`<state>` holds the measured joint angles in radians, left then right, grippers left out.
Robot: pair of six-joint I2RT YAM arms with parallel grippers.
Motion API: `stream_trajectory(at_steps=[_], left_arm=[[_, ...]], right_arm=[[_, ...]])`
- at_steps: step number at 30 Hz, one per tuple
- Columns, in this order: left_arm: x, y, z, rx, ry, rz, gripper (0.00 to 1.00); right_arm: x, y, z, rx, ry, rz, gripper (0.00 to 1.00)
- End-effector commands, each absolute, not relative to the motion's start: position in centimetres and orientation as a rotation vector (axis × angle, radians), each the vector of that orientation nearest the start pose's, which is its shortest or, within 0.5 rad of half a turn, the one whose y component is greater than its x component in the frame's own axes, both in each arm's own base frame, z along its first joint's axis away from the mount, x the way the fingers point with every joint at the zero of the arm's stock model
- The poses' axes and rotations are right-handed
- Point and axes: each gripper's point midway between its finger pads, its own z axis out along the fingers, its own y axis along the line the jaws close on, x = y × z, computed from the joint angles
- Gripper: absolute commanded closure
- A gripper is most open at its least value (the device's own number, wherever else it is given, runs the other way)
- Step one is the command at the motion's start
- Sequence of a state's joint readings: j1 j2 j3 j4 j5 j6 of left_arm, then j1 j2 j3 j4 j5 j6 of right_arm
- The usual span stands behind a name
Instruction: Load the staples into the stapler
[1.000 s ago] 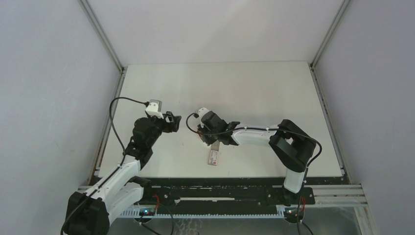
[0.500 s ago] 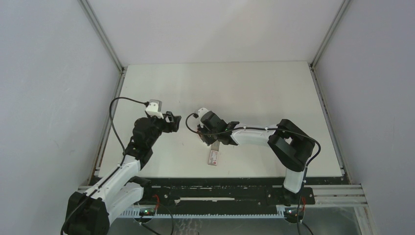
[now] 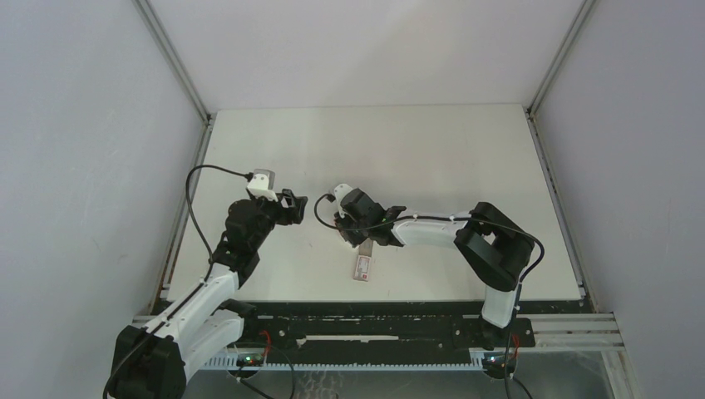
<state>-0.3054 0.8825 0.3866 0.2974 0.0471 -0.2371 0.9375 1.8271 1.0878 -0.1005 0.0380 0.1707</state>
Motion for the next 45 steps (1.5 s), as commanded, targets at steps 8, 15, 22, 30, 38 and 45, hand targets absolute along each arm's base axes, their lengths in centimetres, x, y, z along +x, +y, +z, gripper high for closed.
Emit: stream_trajectory(at_steps=[8,15,22,30,38,45], left_arm=[[31.2,-11.3,17.0,0.068,1.755,-0.43,0.24],[31.2,-11.3,17.0,0.069,1.756,-0.432,0.24],[31.2,-11.4,17.0,0.07,1.756,-0.432,0.24],[31.2,-11.4,17.0,0.072,1.756,-0.435,0.24],[31.2,-11.4,17.0,0.071,1.756,-0.437,0.24],[31.2,-11.4,16.9,0.071,1.755,-0.434,0.24]], right_arm=[[26.7,36.3,3.8,-0.96,2.265,0.469,0.93],[26.7,35.9,4.0,-0.981,2.266,0.463,0.93],[26.6,35.9,4.5,-1.014,2.246,0.48,0.94],[26.8,35.4,4.6,-1.038,2.244,0.475,0.93],[27.0,34.8,4.0,-1.048,2.256,0.432,0.94],[27.2,34.0,3.4,-0.933,2.29,0.374,0.94]])
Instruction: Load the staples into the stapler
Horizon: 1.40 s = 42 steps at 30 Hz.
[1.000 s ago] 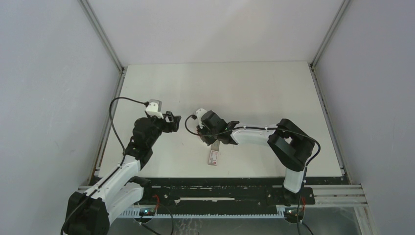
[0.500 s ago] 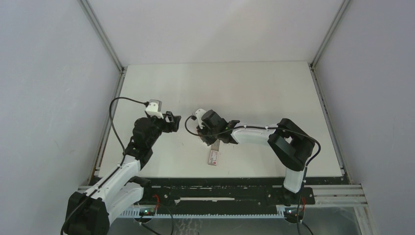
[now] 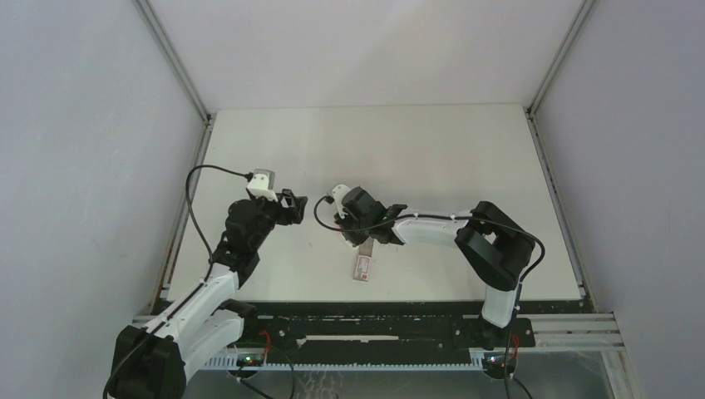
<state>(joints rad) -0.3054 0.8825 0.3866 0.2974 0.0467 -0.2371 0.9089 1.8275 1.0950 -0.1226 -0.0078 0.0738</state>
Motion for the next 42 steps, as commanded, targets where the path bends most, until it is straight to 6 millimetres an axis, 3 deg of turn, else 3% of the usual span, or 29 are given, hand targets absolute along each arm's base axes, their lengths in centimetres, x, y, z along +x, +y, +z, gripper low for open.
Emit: stream_trajectory(at_steps=[1,20,32,42], left_arm=[[31.2,-11.4,16.9,0.07,1.755,-0.434,0.24],[31.1,-11.4,17.1,0.071,1.752,-0.437,0.24],[31.1,-11.4,17.1,0.071,1.751,-0.438,0.24],[31.1,-11.4,17.0,0.071,1.754,-0.437,0.24]], right_arm=[[27.0,33.9,3.3,-0.926,2.29,0.376,0.94],[25.5,34.7,4.8,-0.9,2.306,0.477,0.94],[26.4,35.1,6.5,-0.883,2.26,0.512,0.94],[26.6,35.8,6.2,-0.903,2.261,0.534,0.94]])
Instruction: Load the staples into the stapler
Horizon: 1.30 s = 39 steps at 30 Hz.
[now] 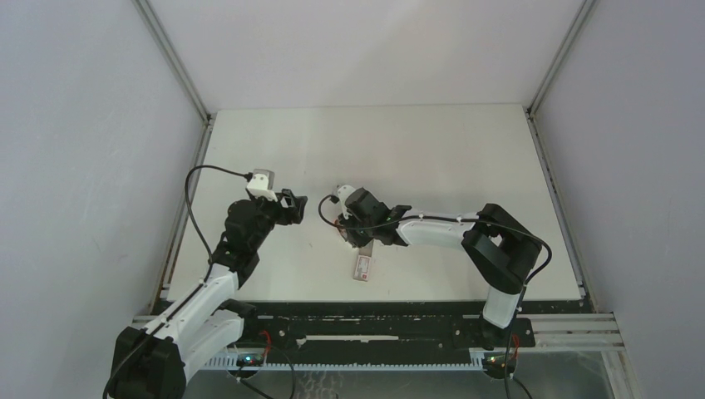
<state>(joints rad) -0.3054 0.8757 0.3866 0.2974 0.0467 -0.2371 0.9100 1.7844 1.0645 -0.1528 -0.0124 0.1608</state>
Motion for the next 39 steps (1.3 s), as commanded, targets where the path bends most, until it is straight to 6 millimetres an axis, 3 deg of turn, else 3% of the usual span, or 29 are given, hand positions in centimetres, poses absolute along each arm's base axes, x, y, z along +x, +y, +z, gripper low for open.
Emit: stream_trajectory(at_steps=[1,13,39], left_arm=[[31.2,-11.4,17.0,0.072,1.753,-0.437,0.24],[31.1,-11.4,17.0,0.069,1.754,-0.435,0.24],[31.2,-11.4,16.9,0.07,1.756,-0.433,0.24]], right_arm=[[26.6,35.8,6.1,-0.904,2.261,0.533,0.94],[27.4,36.4,6.2,-0.917,2.239,0.519,0.94],[27.9,35.8,4.0,-0.929,2.284,0.468,0.94]])
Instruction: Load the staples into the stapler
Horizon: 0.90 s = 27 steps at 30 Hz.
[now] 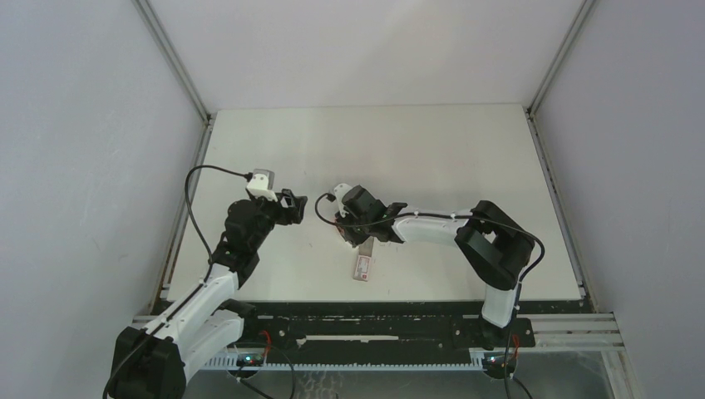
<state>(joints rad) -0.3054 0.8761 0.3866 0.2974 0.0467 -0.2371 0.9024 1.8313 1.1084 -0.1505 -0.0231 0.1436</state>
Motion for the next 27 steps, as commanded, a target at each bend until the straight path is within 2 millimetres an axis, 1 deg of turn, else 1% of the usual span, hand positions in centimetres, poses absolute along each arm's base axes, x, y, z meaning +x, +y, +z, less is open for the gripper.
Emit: stream_trajectory(at_steps=[1,12,20,24,27], left_arm=[[31.2,-11.3,16.9,0.07,1.755,-0.432,0.24],[31.2,-11.3,16.9,0.068,1.755,-0.431,0.24],[31.1,-11.7,16.9,0.081,1.755,-0.451,0.24],[30.9,-12.6,16.8,0.099,1.759,-0.505,0.24],[30.6,-13.4,16.9,0.108,1.751,-0.567,0.24]], right_arm=[[27.9,35.7,3.9,-0.931,2.285,0.461,0.94],[27.4,35.2,2.6,-0.961,2.307,0.384,0.95],[26.5,34.6,3.3,-0.935,2.322,0.418,0.95],[26.0,34.5,3.7,-0.907,2.322,0.46,0.95],[26.1,34.4,4.1,-0.882,2.326,0.478,0.95]])
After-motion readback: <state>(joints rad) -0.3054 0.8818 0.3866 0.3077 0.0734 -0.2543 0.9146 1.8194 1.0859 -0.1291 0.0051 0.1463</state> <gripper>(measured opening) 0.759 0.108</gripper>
